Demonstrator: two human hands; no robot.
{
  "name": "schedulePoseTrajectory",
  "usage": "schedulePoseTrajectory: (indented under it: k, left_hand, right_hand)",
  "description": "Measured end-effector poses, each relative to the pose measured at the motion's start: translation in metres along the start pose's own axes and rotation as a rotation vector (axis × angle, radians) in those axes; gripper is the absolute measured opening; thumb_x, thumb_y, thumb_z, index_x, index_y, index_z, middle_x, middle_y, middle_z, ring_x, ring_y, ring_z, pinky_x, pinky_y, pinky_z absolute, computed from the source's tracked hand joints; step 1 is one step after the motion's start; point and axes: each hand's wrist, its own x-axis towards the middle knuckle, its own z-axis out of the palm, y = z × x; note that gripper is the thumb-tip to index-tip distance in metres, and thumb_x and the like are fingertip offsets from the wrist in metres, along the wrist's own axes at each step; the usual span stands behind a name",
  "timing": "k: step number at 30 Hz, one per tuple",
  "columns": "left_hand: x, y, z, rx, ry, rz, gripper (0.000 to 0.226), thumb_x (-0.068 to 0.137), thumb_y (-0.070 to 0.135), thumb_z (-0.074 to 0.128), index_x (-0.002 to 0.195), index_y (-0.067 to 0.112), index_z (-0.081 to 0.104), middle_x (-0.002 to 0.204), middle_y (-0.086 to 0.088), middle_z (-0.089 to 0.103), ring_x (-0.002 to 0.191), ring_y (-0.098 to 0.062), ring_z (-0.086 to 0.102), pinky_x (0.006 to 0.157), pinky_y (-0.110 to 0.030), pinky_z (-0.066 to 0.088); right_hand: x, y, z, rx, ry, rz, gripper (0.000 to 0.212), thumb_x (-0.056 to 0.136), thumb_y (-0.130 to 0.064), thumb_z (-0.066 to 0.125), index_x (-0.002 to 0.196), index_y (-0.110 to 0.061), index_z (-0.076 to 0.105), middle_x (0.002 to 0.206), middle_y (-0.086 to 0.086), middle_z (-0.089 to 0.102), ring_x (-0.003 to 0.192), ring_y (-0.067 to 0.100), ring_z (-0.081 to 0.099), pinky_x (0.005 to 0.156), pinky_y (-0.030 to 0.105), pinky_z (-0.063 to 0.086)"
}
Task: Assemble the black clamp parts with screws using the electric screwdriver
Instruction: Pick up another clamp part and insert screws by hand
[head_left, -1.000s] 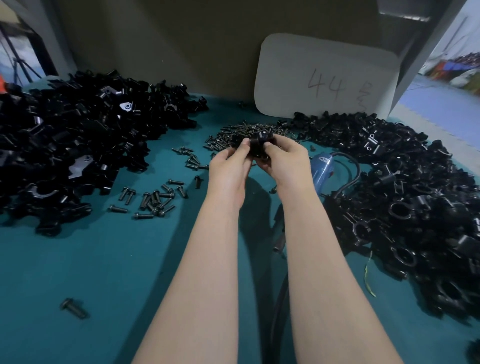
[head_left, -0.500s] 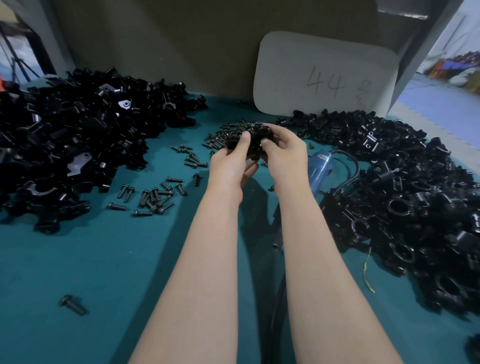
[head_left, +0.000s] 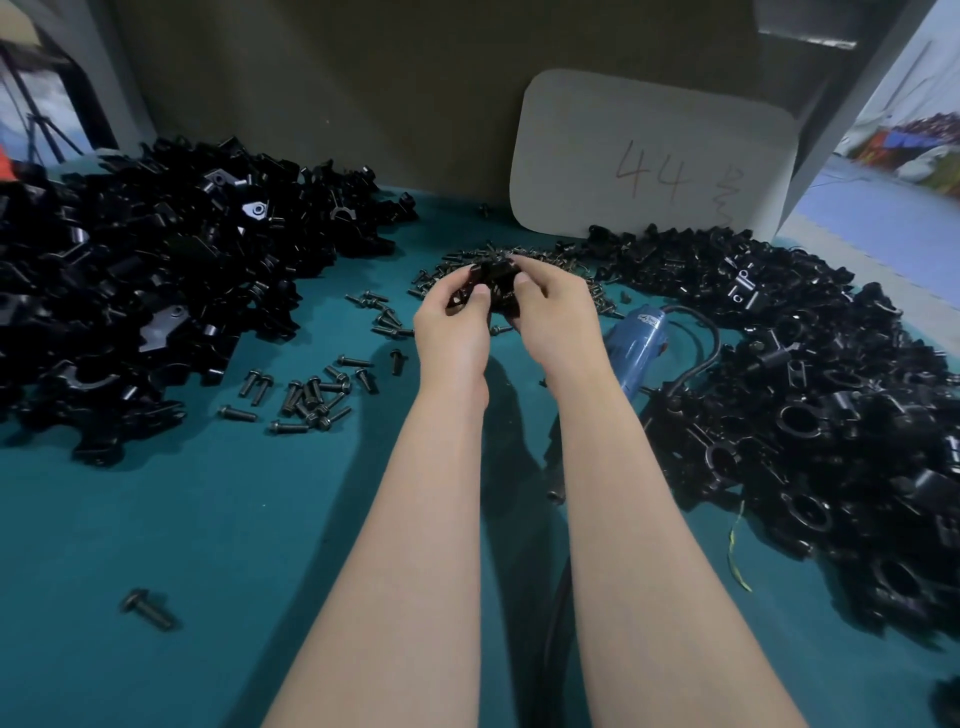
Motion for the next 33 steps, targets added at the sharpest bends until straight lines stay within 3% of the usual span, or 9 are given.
schedulePoseTrajectory:
  k: [2, 7, 11, 16, 19, 26, 28, 33]
  left_hand:
    - [0.000, -0.001, -0.001, 0.026, -0.011, -0.014, 0.023, 0.095, 0.002, 0.055, 0.110, 0.020, 0.060, 0.122, -0.010, 0.063, 0.115, -0.024, 0.059, 0.102, -0.034, 0.047]
    - [0.001, -0.002, 0.002, 0.150, -0.008, -0.016, 0.022, 0.096, 0.004, 0.052, 0.111, 0.018, 0.059, 0.115, -0.009, 0.065, 0.101, -0.023, 0.063, 0.093, -0.034, 0.052]
    - [0.000, 0.000, 0.000, 0.073, 0.018, -0.028, 0.020, 0.098, 0.003, 0.048, 0.110, 0.012, 0.061, 0.105, -0.010, 0.065, 0.085, -0.020, 0.061, 0.065, -0.021, 0.050]
    - [-0.002, 0.005, 0.006, 0.007, -0.074, 0.005, 0.028, 0.101, 0.006, 0.041, 0.114, 0.016, 0.064, 0.117, -0.009, 0.067, 0.097, -0.017, 0.062, 0.076, -0.022, 0.052]
    - [-0.002, 0.006, 0.007, 0.015, -0.105, 0.049, 0.030, 0.103, 0.007, 0.037, 0.121, 0.012, 0.062, 0.123, -0.011, 0.065, 0.112, -0.021, 0.062, 0.097, -0.030, 0.050]
    - [0.000, 0.005, 0.003, 0.160, 0.023, 0.185, 0.028, 0.101, 0.003, 0.039, 0.106, 0.011, 0.066, 0.102, -0.005, 0.068, 0.100, -0.022, 0.064, 0.094, -0.032, 0.052]
    - [0.002, 0.004, 0.003, 0.205, 0.036, 0.190, 0.027, 0.100, 0.003, 0.040, 0.105, 0.010, 0.066, 0.106, -0.005, 0.068, 0.106, -0.023, 0.064, 0.098, -0.037, 0.051]
    - [0.005, 0.000, 0.003, 0.297, -0.071, 0.161, 0.041, 0.098, 0.001, 0.038, 0.135, 0.011, 0.053, 0.130, -0.009, 0.060, 0.122, -0.024, 0.056, 0.106, -0.040, 0.045]
  right_hand:
    - [-0.001, 0.001, 0.001, -0.032, -0.017, -0.013, 0.034, 0.098, -0.007, 0.040, 0.123, -0.015, 0.063, 0.123, 0.003, 0.063, 0.115, 0.020, 0.057, 0.101, 0.038, 0.045]
    - [-0.001, 0.003, -0.001, 0.048, 0.086, 0.057, 0.029, 0.095, -0.006, 0.047, 0.117, -0.012, 0.065, 0.113, 0.005, 0.067, 0.108, 0.020, 0.061, 0.098, 0.039, 0.048]
    - [-0.003, -0.001, -0.004, 0.024, 0.205, -0.013, 0.030, 0.095, -0.008, 0.049, 0.119, -0.013, 0.065, 0.114, 0.001, 0.068, 0.108, 0.015, 0.061, 0.098, 0.035, 0.048]
    - [-0.009, -0.007, 0.003, -0.129, 0.218, -0.146, 0.030, 0.096, -0.012, 0.049, 0.122, -0.015, 0.065, 0.119, 0.001, 0.066, 0.112, 0.014, 0.058, 0.096, 0.016, 0.038]
    - [-0.007, -0.008, 0.000, -0.078, 0.186, -0.147, 0.030, 0.098, -0.013, 0.047, 0.123, -0.015, 0.063, 0.121, -0.001, 0.065, 0.108, 0.007, 0.056, 0.088, 0.007, 0.033]
    - [-0.006, -0.009, -0.002, 0.082, 0.072, -0.106, 0.027, 0.094, -0.008, 0.053, 0.116, -0.016, 0.065, 0.101, -0.012, 0.064, 0.097, 0.003, 0.059, 0.092, 0.018, 0.046]
    - [-0.006, -0.008, 0.000, 0.153, 0.054, -0.083, 0.022, 0.090, -0.006, 0.060, 0.109, -0.017, 0.063, 0.098, -0.009, 0.064, 0.095, 0.006, 0.061, 0.092, 0.024, 0.049]
    - [-0.002, -0.005, 0.000, 0.178, 0.031, -0.019, 0.033, 0.086, -0.006, 0.066, 0.118, -0.012, 0.059, 0.109, 0.000, 0.063, 0.104, 0.012, 0.060, 0.093, 0.026, 0.050]
